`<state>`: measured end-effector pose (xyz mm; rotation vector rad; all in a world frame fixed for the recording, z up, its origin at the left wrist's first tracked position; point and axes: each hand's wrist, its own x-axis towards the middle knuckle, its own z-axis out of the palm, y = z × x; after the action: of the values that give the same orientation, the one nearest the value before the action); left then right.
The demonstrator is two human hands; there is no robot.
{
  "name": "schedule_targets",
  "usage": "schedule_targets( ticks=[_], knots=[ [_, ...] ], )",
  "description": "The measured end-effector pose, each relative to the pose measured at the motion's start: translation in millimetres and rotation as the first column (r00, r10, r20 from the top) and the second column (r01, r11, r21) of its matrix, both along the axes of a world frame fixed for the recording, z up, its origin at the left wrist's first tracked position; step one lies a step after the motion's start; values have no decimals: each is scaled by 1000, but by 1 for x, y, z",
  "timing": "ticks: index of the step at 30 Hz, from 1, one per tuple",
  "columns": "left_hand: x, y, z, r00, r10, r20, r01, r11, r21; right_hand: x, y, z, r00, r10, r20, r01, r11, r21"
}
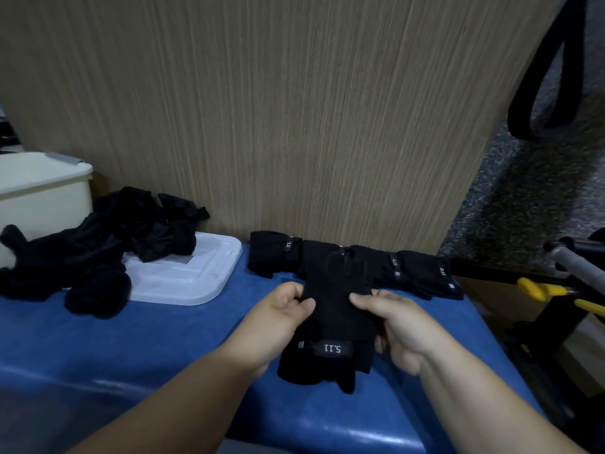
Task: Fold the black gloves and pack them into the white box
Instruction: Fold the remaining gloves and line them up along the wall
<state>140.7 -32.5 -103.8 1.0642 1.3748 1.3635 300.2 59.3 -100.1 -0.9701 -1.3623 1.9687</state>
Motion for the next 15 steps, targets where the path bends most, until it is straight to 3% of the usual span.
schedule_targets(
  ticks=[3,6,11,15],
  knots=[
    [-6,2,-5,994,85,-71,-88,995,-46,-6,-3,0,996,-87,26,84,993,86],
    [-14,5,-13,941,146,-306,-191,974,-122,-9,1,-11,975,-190,114,160,960,228],
    [-18,6,-20,762,88,-641,-241,958,-155,-10,2,-24,848,-300,438,-5,821,572],
    [-17,8,-23,649,45,-759,-255,953,-162,-12,-4,-23,785,-329,524,-102,767,634]
  ],
)
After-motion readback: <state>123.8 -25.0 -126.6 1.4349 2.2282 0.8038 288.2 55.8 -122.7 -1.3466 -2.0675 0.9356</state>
